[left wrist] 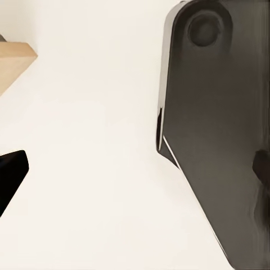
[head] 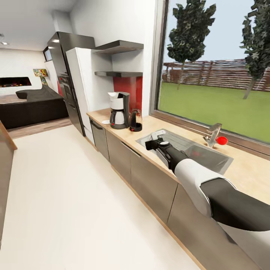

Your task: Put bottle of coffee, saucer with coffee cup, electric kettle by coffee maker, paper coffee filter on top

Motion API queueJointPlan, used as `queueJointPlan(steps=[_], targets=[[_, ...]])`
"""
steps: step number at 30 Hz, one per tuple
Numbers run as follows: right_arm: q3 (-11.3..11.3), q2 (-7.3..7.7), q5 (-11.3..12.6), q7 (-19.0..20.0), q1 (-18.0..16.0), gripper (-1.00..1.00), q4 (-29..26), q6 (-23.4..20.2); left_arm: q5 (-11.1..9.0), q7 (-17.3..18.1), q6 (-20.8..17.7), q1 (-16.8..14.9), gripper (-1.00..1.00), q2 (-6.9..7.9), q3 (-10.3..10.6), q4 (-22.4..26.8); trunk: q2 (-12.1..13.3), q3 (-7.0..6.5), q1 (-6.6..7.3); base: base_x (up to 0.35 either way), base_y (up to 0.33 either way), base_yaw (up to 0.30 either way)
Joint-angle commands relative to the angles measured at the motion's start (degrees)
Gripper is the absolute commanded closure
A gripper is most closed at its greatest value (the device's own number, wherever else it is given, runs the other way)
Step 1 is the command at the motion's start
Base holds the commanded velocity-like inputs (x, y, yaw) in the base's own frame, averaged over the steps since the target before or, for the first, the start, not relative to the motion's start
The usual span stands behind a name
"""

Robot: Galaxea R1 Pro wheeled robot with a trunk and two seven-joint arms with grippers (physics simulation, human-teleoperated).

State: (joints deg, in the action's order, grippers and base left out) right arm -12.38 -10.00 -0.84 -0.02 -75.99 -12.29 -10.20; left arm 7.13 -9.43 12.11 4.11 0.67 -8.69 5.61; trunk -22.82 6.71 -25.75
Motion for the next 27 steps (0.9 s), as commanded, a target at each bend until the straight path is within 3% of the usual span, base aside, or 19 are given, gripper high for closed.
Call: queueJointPlan(steps=[1, 18, 23, 27], targets=[[-0.18, 0.00, -0.04, 0.11, -0.03, 1.00, -0.10, -0.34, 0.60, -0.07, -0.02, 0.02, -1.00, -0.06, -0.45, 0.09, -0.11, 0.04, -0.04, 0.000, 0.000, 0.216], [-0.18, 0.00, -0.04, 0.11, -0.03, 1.00, -0.07, -0.34, 0.44, 0.03, 0.01, 0.02, -1.00, -0.51, -0.61, 0.11, -0.11, -1.10, -0.04, 0.000, 0.000, 0.203], [-0.18, 0.00, -0.04, 0.11, -0.03, 1.00, -0.07, -0.34, -2.24, 0.03, 0.23, 0.02, -1.00, -0.45, -0.49, 0.09, -0.11, -1.45, -0.04, 0.000, 0.000, 0.187], [-0.18, 0.00, -0.04, 0.11, -0.03, 1.00, -0.07, -0.34, -2.88, 0.03, 0.27, 0.02, -1.00, -0.41, -0.46, 0.10, -0.11, -1.74, -0.04, 0.000, 0.000, 0.176]])
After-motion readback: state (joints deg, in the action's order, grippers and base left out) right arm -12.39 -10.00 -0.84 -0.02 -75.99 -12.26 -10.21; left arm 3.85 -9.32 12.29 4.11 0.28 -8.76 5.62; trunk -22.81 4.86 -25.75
